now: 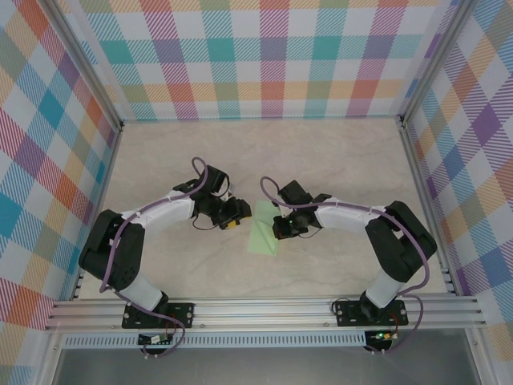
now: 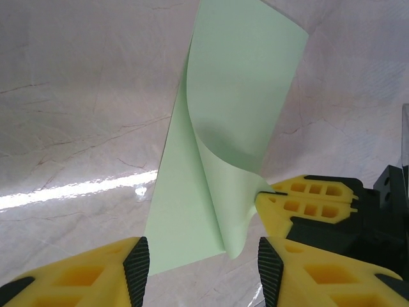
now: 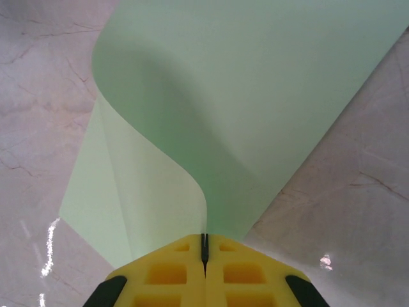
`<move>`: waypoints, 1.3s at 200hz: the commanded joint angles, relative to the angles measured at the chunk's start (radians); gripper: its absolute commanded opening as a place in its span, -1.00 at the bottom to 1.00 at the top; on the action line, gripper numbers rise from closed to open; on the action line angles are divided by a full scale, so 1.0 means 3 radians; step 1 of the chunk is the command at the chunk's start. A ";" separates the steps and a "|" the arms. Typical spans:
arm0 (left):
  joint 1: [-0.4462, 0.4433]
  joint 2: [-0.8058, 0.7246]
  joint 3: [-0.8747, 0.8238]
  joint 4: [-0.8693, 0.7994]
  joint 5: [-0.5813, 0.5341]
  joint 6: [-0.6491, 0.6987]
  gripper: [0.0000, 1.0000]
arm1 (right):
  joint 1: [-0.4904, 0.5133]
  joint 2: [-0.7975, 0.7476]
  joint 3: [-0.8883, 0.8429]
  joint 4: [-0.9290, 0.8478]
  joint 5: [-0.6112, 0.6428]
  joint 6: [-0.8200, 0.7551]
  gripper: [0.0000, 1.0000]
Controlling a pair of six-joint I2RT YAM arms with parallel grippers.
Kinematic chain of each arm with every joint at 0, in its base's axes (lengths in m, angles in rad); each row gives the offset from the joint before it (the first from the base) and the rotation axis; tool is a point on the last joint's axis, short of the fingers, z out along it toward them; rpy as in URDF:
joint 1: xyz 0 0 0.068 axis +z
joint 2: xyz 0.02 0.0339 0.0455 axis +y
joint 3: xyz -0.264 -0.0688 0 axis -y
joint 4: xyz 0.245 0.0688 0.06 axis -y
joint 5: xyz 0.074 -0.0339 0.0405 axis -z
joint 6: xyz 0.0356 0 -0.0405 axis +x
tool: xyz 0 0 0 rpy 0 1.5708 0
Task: Fold a paper plane with a square sheet of paper (pick it up from the middle)
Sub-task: Fold the triangle a second time at the center of the table.
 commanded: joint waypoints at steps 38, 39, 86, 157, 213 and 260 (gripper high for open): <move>-0.0105 0.0086 0.0020 0.0115 0.0092 0.0010 -0.22 | -0.0031 0.0078 0.0110 -0.0004 0.0033 -0.0130 -0.88; -0.0105 0.0089 0.0020 0.0117 0.0095 0.0009 -0.22 | -0.0031 0.0081 0.0111 -0.0007 0.0033 -0.0131 -0.88; -0.0141 0.0169 0.0041 0.0182 0.0099 -0.0032 -0.32 | -0.0065 0.0157 0.0127 0.0010 0.0018 -0.0177 -0.88; -0.0202 0.0304 0.0061 0.0308 0.0116 -0.0121 -0.40 | -0.0093 0.0219 0.0169 0.0043 -0.0017 -0.0194 -0.87; -0.0217 0.0332 0.0079 0.0319 0.0106 -0.0150 -0.40 | -0.0114 0.0250 0.0203 0.0041 -0.0081 -0.0224 -0.86; -0.0223 0.0347 0.0094 0.0319 0.0111 -0.0141 -0.41 | -0.0120 0.0193 0.0176 0.0053 -0.0174 -0.0217 -0.84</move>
